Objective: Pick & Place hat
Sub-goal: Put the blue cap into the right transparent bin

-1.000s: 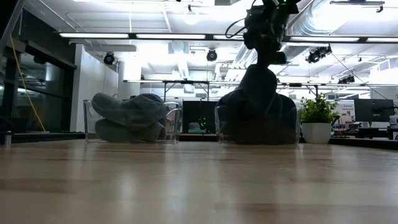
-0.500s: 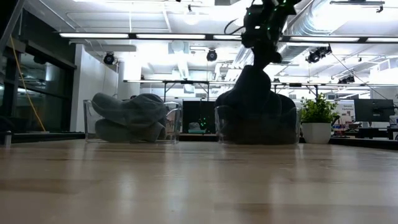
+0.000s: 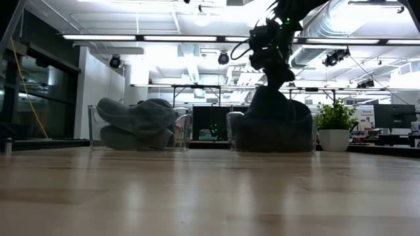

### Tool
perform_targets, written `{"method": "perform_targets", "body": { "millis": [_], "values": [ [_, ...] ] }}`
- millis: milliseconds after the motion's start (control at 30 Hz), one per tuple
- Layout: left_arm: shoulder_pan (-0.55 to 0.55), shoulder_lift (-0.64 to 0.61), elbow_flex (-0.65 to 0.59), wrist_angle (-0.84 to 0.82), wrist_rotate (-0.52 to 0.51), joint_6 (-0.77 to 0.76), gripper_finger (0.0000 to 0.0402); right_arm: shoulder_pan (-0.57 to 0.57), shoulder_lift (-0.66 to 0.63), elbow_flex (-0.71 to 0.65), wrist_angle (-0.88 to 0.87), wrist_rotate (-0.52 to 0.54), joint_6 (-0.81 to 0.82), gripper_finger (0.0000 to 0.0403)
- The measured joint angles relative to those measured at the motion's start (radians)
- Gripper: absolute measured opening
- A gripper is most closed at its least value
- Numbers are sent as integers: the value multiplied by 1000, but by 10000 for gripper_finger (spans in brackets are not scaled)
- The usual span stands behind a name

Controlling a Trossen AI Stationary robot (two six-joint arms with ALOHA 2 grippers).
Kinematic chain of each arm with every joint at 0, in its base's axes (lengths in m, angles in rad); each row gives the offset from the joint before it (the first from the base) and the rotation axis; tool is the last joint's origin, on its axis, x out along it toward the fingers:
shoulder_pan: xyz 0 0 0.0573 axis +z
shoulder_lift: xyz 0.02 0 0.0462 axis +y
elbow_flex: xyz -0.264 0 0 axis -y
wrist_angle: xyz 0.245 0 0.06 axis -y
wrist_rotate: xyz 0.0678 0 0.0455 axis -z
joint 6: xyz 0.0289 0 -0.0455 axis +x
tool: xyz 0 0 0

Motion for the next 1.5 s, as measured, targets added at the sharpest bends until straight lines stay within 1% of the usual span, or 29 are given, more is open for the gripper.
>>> {"method": "perform_targets", "body": {
  "millis": [167,267,333,433,533,633,700,800,900,967,1033,1100,1200,1300,1433,1500],
  "values": [
    [0,0,0,58,0,16,142,-17,4,0,-13,6,-2,5],
    [0,0,0,117,16,19,142,-26,5,0,-15,-17,-8,5],
    [0,0,1,127,28,18,142,-26,5,0,-13,-26,-18,5],
    [0,0,2,127,29,-1,142,-26,5,-1,-9,-31,-21,5],
    [-2,0,1,151,59,-46,142,-27,5,-1,-10,-52,-26,5],
    [-40,10,-10,207,61,-67,142,-27,6,-1,-28,-54,-51,6],
    [-74,14,-50,273,51,-83,142,-27,6,-2,-38,-55,-72,6],
    [-121,20,-146,428,49,-146,142,-27,7,-3,-60,-58,-95,5],
    [-165,16,-253,595,-4,-215,142,-31,8,-4,-75,-64,-121,5],
    [-186,15,-312,653,-51,-237,142,-34,9,-4,-75,-64,-131,7],
    [-190,-1,-368,673,-79,-258,142,-39,9,-4,-74,-62,-134,7],
    [-200,-27,-423,729,-120,-272,142,-46,9,-4,-75,-63,-142,6],
    [-203,-110,-546,791,-208,-295,142,-59,9,-4,-73,-66,-152,5],
    [-205,-212,-697,873,-305,-298,142,-66,9,-4,-73,-68,-151,8],
    [-204,-388,-963,967,-423,-333,142,-67,9,-4,-70,-67,-150,10],
    [-203,-482,-1103,1022,-455,-352,142,-67,9,-4,-66,-68,-149,10]
  ]
}}
